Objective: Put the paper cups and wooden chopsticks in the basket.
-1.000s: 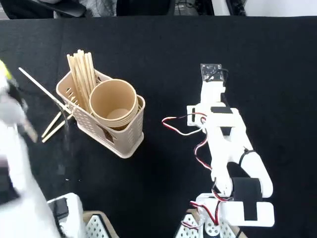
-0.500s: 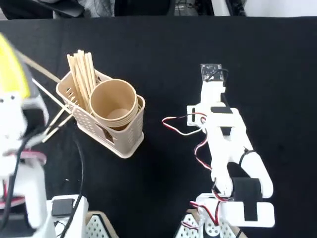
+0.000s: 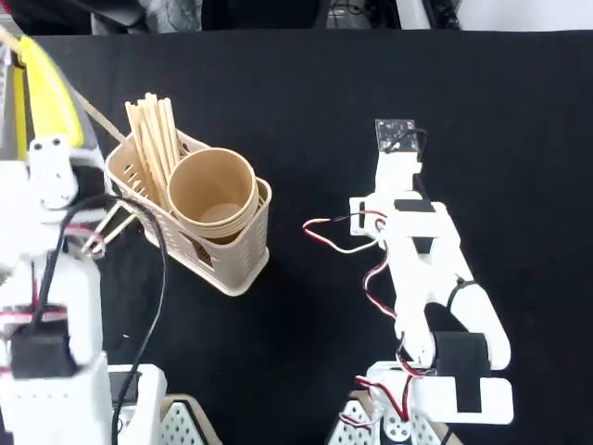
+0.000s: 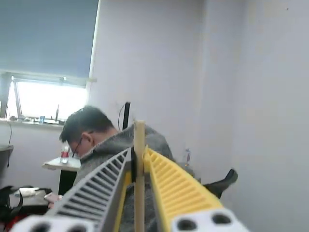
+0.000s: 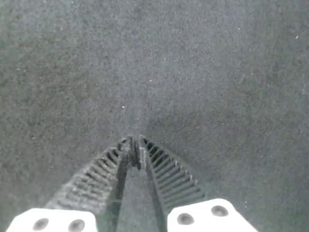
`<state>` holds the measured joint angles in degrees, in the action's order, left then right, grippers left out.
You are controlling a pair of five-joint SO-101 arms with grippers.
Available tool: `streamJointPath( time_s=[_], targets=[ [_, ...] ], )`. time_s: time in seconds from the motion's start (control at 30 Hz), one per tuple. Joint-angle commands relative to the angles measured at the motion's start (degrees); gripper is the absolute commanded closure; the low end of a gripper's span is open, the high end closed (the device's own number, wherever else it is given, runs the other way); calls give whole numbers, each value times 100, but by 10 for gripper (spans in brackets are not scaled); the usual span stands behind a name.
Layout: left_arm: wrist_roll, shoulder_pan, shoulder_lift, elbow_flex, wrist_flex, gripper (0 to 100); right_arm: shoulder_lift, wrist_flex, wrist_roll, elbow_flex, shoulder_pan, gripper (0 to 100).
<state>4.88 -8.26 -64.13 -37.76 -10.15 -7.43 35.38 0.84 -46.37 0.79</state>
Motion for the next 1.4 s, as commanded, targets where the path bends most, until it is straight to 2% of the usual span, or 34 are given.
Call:
streamJointPath(
  time_s=[0.0,0.27,0.43,0.57,0.73,0.83,0.97,1.03,1.13,1.2,1.37],
  targets=[
    [35,48,782,145,105,971,-127,-70,-9,31,-97,984],
    [0,48,1486,470,-185,968,-127,-70,-9,31,-88,984],
    [44,48,1495,1341,-1758,834,-127,-70,-9,31,-88,984],
    [-35,-4,1521,2360,-2954,830,-127,-79,-9,31,-79,984],
    [-642,-180,1582,3284,-3982,830,-127,-79,-9,31,-79,984],
    [-668,-892,2004,3952,-4387,830,-127,-79,-9,31,-79,984],
    [-721,-2132,3455,5218,-4976,828,-127,-79,-9,31,-88,984],
    [-1064,-2536,4448,6176,-5565,820,-127,-79,-9,31,-88,984],
    [-1653,-2747,5969,7697,-6453,820,-127,-79,-9,31,-88,984],
    [-1688,-2897,6989,8567,-6936,820,-127,-79,-9,31,-88,984],
    [-1741,-2985,9591,10114,-6910,820,-127,-79,-9,31,-97,984]
  ],
)
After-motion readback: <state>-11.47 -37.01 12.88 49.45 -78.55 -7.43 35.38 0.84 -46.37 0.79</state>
